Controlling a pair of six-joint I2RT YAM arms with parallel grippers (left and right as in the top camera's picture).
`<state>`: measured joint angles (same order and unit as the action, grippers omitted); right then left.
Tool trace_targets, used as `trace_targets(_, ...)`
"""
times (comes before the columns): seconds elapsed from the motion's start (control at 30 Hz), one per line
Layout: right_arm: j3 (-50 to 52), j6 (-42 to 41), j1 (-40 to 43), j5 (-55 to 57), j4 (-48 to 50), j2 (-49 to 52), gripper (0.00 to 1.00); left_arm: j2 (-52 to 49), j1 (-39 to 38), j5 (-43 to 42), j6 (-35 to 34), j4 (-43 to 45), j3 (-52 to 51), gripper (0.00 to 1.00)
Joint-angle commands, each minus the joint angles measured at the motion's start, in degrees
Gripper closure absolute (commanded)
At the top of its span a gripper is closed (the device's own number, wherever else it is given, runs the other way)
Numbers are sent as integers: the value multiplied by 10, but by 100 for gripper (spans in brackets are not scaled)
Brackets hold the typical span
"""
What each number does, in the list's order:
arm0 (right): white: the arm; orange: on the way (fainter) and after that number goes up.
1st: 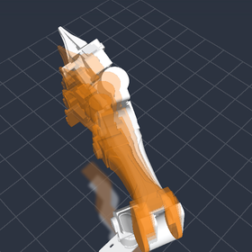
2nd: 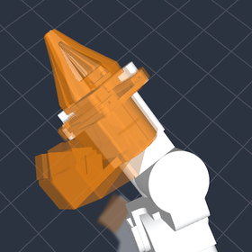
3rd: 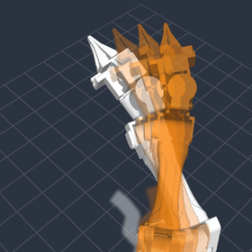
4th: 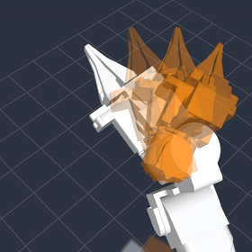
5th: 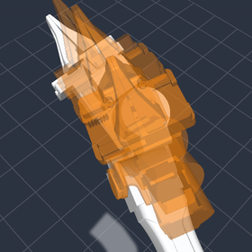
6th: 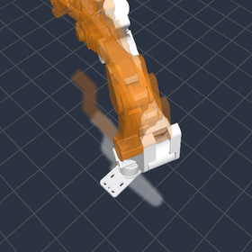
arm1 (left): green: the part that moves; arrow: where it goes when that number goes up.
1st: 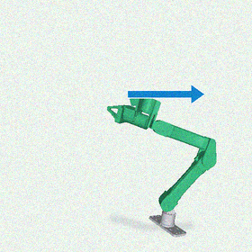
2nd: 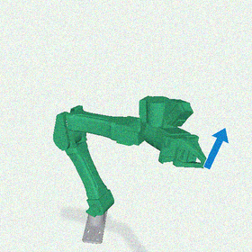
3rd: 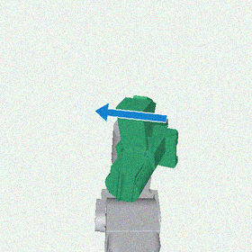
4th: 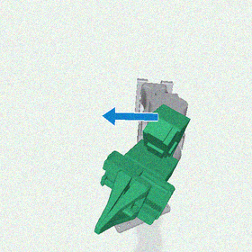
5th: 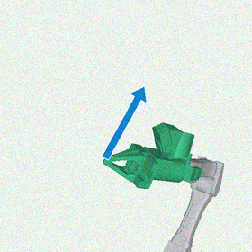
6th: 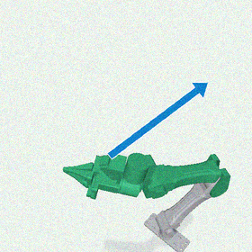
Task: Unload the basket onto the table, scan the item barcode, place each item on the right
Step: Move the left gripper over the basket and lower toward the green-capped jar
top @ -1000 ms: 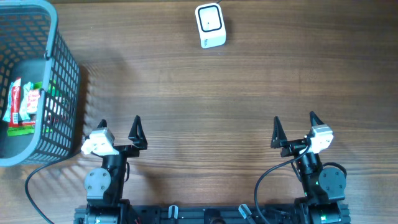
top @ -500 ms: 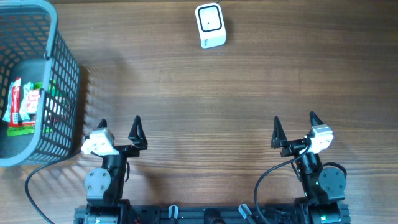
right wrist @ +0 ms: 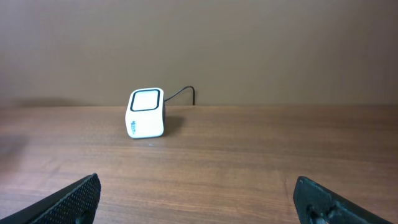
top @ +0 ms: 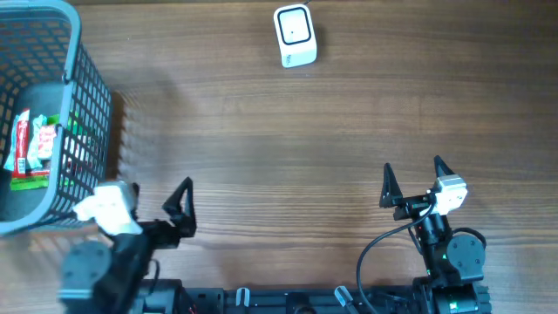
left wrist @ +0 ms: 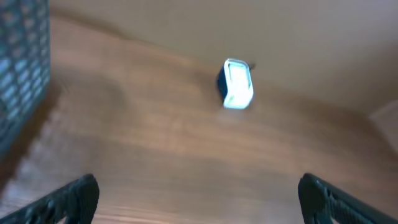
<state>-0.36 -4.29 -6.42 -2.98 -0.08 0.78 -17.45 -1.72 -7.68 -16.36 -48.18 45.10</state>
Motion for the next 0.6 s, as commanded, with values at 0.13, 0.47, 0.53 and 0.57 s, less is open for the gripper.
trace_targets(0.13,1,-3,3,-1,2,-2,0,-460,5,-6,101,-384,609,0)
trace_targets(0.47,1,-3,3,-1,2,-2,0,-733,37,228,46,-424,927,0)
trace_targets(0.53,1,-3,3,-1,2,-2,0,-745,75,255,25,-414,927,0)
trace_targets(0.57,1,-3,3,-1,2,-2,0,-748,102,255,24,-410,927,0)
